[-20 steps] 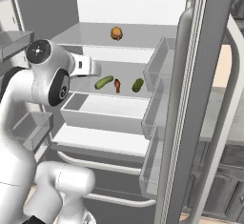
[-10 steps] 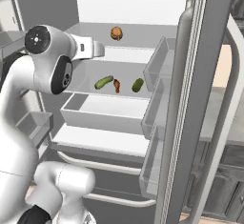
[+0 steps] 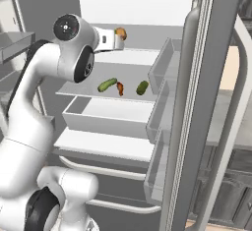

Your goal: Place one cucumber and one chicken drumstick in each tupperware on the nearby counter, to pack two identical lunches.

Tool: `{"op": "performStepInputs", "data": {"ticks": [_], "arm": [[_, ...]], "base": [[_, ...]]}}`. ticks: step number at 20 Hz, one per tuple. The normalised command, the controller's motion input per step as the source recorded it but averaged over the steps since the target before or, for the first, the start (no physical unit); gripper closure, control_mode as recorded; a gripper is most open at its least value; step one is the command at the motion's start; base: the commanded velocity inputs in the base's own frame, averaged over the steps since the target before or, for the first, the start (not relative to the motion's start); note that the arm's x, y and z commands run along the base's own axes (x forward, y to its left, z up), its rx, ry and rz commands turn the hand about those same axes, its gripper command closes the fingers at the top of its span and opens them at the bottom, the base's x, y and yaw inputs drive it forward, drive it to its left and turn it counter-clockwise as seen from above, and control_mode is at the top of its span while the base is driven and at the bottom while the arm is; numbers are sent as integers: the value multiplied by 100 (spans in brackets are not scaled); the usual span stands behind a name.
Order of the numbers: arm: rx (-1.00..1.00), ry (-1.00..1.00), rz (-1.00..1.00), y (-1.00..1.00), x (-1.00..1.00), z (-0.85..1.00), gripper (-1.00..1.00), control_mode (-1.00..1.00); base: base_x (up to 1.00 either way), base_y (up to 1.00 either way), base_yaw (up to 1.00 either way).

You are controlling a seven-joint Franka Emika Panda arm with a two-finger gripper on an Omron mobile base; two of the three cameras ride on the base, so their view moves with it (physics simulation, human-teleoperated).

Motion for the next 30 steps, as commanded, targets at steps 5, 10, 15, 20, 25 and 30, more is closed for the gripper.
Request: {"op": "performStepInputs", "data": {"ticks": [5,10,15,20,25,30], "arm": [[5,0,0,-8,85,2,-100,-100],[2,0,0,0,81,0,-100,-100],[0,1,0,0,70,0,-100,-100],[0,1,0,6,57,-2,-100,-100],[0,2,0,14,49,-12,-100,-100],[0,2,0,6,49,-19,-100,-100]], "base": [[0,0,0],[0,0,0],[0,0,0],[0,0,0],[0,0,0],[0,0,0]]}}
